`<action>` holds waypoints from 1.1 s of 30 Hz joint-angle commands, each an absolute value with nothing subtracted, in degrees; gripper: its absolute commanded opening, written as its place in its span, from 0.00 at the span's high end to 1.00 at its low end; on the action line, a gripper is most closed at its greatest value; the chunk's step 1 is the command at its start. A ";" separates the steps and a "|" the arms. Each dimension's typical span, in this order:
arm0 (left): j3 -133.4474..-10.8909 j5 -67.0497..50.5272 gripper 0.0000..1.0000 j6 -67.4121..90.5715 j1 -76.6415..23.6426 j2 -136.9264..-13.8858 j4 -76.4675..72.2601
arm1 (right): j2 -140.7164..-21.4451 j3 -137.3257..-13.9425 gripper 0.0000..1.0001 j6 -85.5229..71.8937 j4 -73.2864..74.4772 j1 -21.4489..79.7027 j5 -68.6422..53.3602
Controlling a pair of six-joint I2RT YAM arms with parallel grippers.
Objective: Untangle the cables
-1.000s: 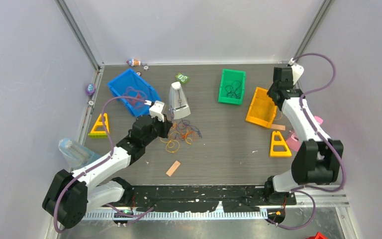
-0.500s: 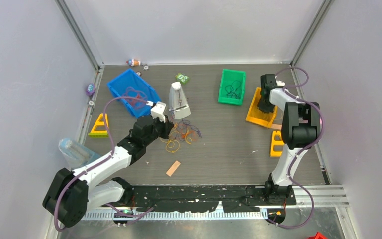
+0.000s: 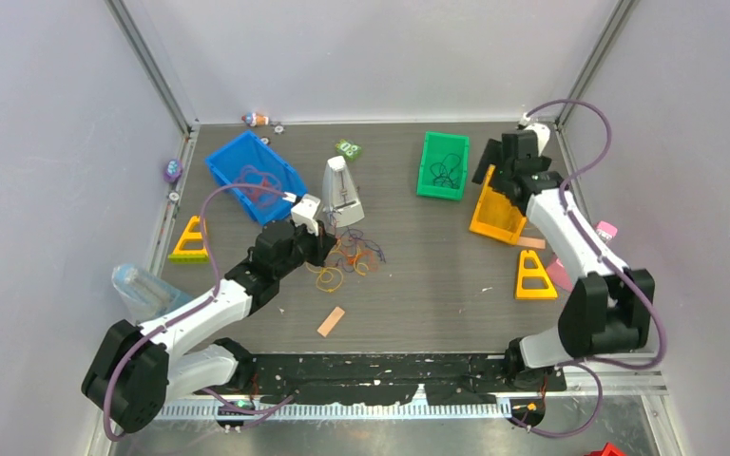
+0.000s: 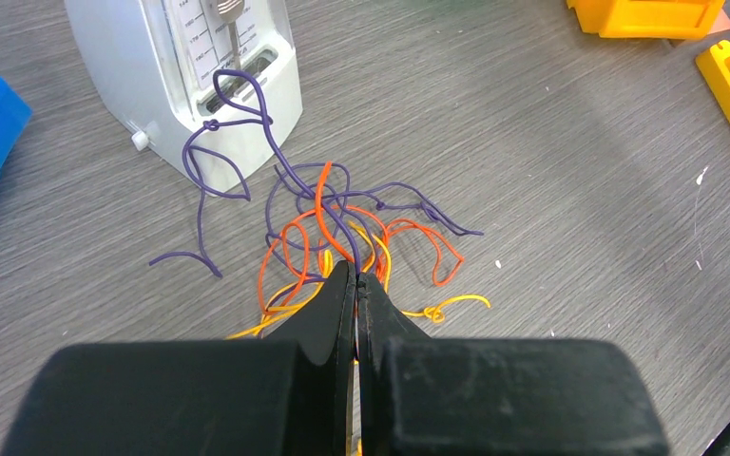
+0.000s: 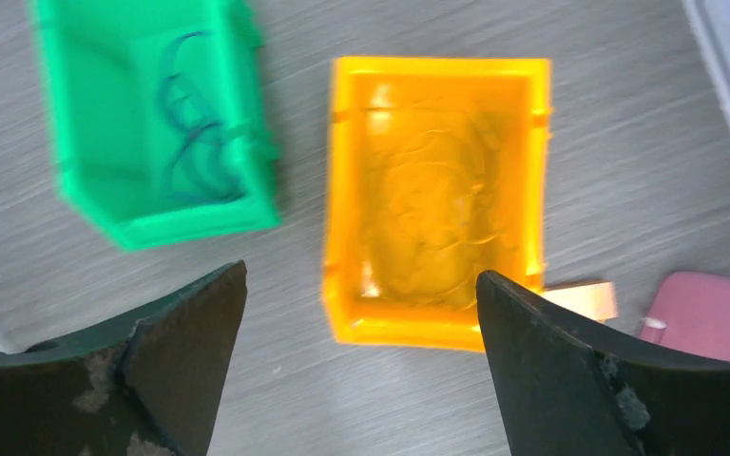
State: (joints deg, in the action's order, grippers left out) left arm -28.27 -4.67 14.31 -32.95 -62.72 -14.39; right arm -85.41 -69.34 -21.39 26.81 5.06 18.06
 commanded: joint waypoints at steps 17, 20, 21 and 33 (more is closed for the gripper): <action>-31.01 -15.74 1.00 11.68 -33.43 -64.87 -19.43 | -85.58 -46.46 0.15 -12.02 -12.69 38.79 -11.17; -33.72 -19.35 0.97 10.59 -34.87 -68.34 -18.56 | -81.77 -37.17 0.12 -13.16 -23.34 39.35 -8.86; -34.84 -18.88 0.84 10.02 -35.94 -69.59 -16.47 | -80.70 -35.37 0.11 -13.27 -27.98 39.36 -7.99; -34.14 6.40 0.24 17.17 -36.33 -55.87 5.50 | -78.46 -31.01 0.11 -13.86 -34.67 39.65 -6.28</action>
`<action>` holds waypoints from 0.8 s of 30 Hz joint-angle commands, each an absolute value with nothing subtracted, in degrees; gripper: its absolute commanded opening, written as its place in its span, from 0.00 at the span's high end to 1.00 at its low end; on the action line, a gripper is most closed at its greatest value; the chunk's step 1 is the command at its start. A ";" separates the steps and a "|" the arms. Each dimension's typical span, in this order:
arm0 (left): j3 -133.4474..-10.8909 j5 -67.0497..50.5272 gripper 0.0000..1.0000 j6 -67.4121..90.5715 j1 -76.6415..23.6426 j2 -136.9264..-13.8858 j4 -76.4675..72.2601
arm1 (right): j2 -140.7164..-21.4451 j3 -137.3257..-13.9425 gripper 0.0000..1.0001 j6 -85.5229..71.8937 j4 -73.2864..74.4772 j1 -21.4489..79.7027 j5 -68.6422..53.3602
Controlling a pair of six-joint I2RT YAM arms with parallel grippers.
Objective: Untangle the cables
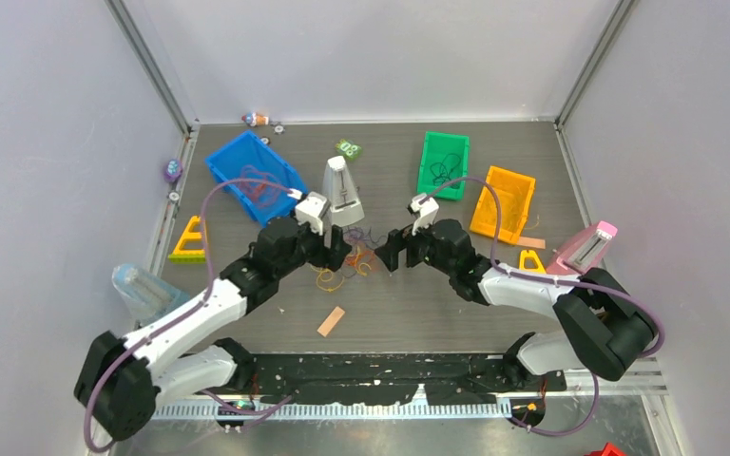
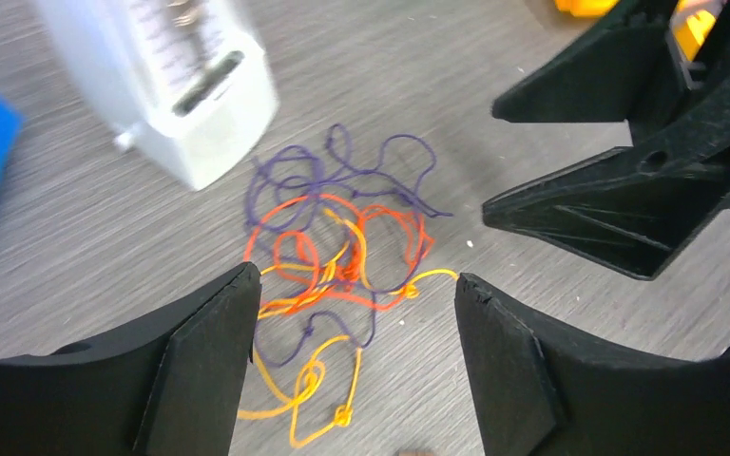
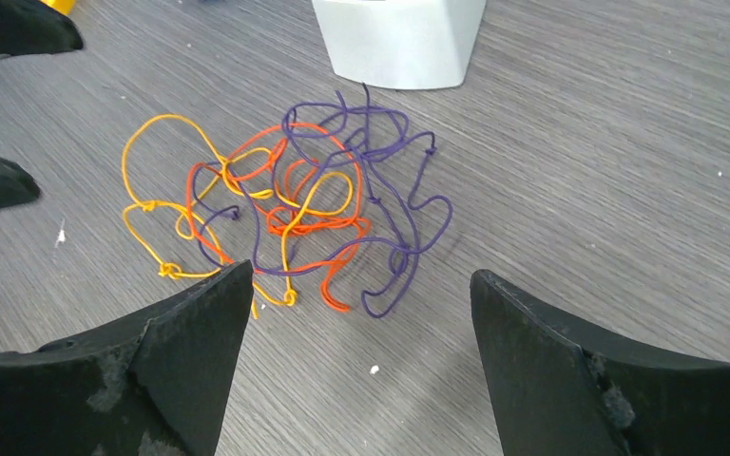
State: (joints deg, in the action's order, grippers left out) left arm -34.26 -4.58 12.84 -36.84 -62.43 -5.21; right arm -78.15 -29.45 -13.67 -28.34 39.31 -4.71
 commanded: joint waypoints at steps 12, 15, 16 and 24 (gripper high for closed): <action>-29.17 -4.83 0.35 27.29 -27.69 -61.16 3.36 | -81.71 -33.57 0.20 -11.61 -36.23 42.39 -14.45; -30.44 -6.76 0.38 27.85 -26.66 -65.41 1.14 | -84.82 -35.64 0.21 -10.77 -35.72 44.73 -16.46; -31.11 -6.82 0.40 27.95 -26.56 -66.72 0.91 | -85.52 -36.82 0.21 -9.85 -34.90 45.44 -16.23; -34.00 -8.15 0.84 27.85 -25.91 -73.26 -2.25 | -93.80 -45.58 0.37 -7.15 -26.85 51.02 -9.99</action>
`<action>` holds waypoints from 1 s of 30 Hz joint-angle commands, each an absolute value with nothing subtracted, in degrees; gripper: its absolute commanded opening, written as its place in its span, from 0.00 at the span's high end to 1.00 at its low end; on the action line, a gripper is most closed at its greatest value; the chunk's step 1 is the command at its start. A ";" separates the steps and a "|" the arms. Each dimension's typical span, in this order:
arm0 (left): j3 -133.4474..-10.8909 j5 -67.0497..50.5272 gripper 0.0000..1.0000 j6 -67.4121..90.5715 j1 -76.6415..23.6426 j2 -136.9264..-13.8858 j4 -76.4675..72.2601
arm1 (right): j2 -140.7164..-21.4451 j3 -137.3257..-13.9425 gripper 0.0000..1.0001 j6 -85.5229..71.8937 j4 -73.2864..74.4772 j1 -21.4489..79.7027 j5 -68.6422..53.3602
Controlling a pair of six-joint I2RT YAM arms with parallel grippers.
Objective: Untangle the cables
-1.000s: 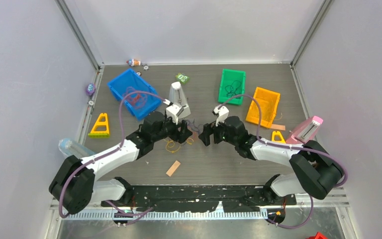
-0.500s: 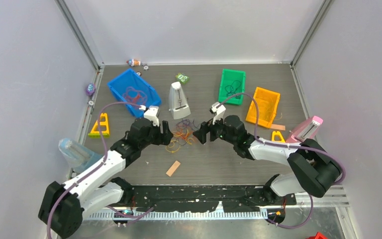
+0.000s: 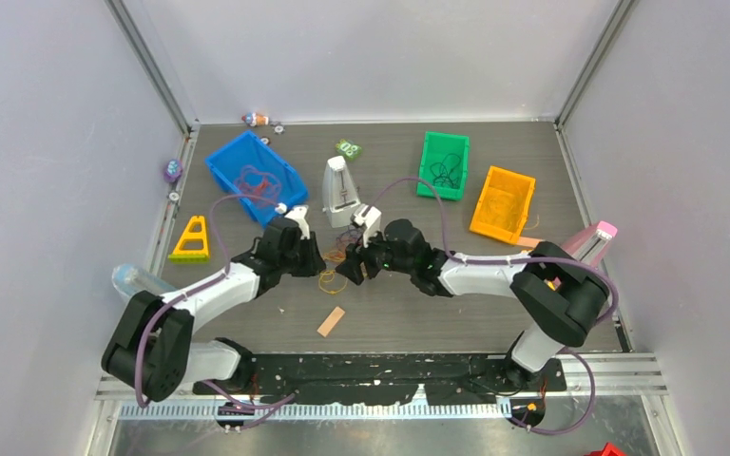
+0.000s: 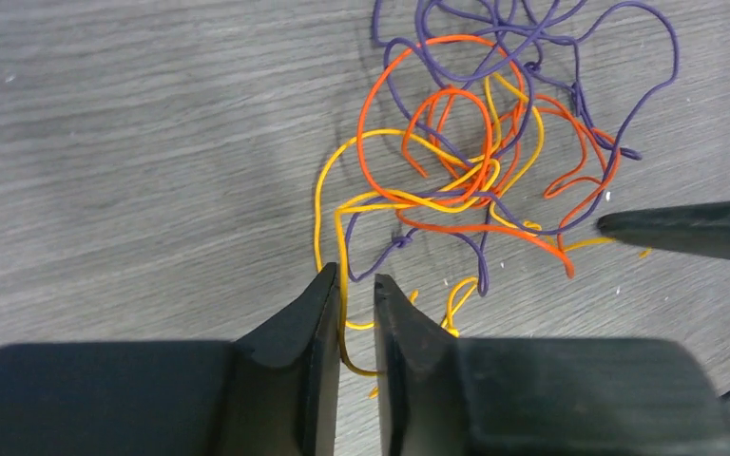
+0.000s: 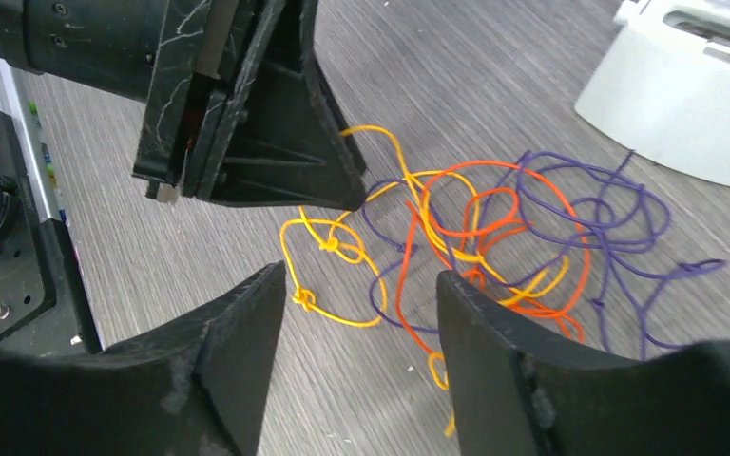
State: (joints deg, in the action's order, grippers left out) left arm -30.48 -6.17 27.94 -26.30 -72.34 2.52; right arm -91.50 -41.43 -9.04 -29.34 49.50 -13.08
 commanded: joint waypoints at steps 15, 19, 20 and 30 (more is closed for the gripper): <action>-38.39 4.88 1.00 21.88 -25.23 -50.89 14.12 | -85.07 -38.59 0.95 -16.67 -25.10 47.32 19.33; -41.73 8.98 1.00 21.34 -22.68 -46.83 18.42 | -79.28 -33.26 0.95 -24.80 -22.43 40.55 26.72; -42.75 9.27 1.00 21.12 -21.73 -46.36 19.20 | -77.48 -31.28 0.95 -27.64 -22.11 37.14 26.94; -56.02 11.17 1.00 18.14 -16.40 -47.65 25.00 | -69.27 -24.98 0.95 -29.86 -23.90 29.62 23.40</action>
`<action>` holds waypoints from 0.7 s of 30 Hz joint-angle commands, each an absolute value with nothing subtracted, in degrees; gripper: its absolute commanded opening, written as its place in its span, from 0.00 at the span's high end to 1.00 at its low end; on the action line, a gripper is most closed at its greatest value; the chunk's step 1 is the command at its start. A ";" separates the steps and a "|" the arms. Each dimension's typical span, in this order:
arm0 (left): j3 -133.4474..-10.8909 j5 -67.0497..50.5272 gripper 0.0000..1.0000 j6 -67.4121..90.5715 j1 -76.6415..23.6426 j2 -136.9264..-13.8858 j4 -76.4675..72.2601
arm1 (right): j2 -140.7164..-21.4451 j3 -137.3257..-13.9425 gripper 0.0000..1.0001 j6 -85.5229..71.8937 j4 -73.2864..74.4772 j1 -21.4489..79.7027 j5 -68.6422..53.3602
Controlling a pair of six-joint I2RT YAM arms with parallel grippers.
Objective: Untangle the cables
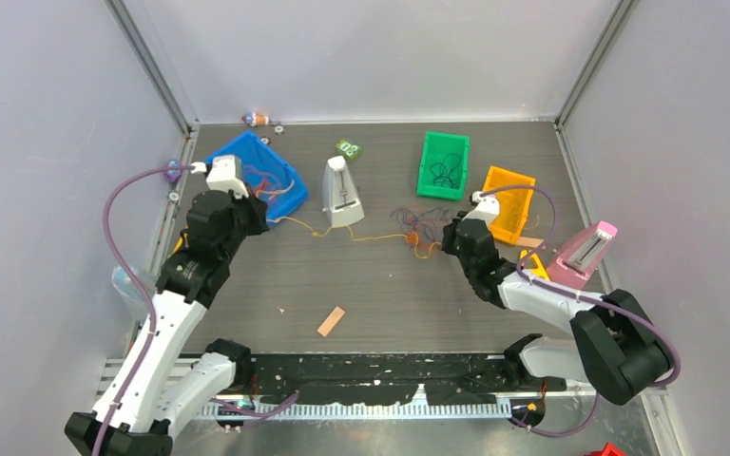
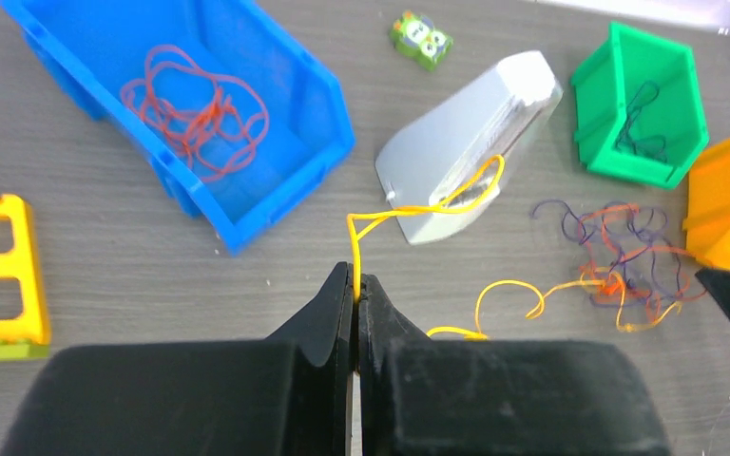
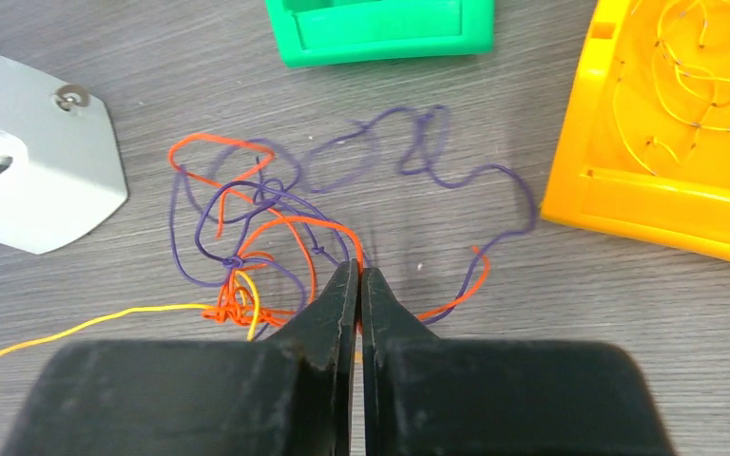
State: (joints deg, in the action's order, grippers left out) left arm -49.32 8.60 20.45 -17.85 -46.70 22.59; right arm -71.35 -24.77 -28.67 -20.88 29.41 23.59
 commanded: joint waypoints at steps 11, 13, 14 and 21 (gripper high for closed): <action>-69.08 9.92 1.00 20.99 -1.78 -47.85 31.17 | -64.50 -23.20 0.95 -31.67 -19.97 28.22 29.37; -69.77 8.84 1.00 21.24 -1.29 -47.32 31.02 | -63.92 -22.22 0.94 -29.62 -22.93 28.21 25.25; -69.78 7.62 1.00 21.20 -1.26 -46.96 30.68 | -63.68 -21.75 0.95 -28.83 -24.94 28.23 22.09; -69.34 -17.96 1.00 22.95 -1.41 -47.65 23.89 | -62.61 -17.05 0.95 -22.72 -40.57 29.10 2.03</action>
State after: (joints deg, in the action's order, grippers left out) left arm -67.51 -1.56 21.28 -1.50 -46.87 28.95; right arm -64.36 -18.85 -26.83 -28.08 28.42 14.35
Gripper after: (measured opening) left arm 0.005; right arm 0.069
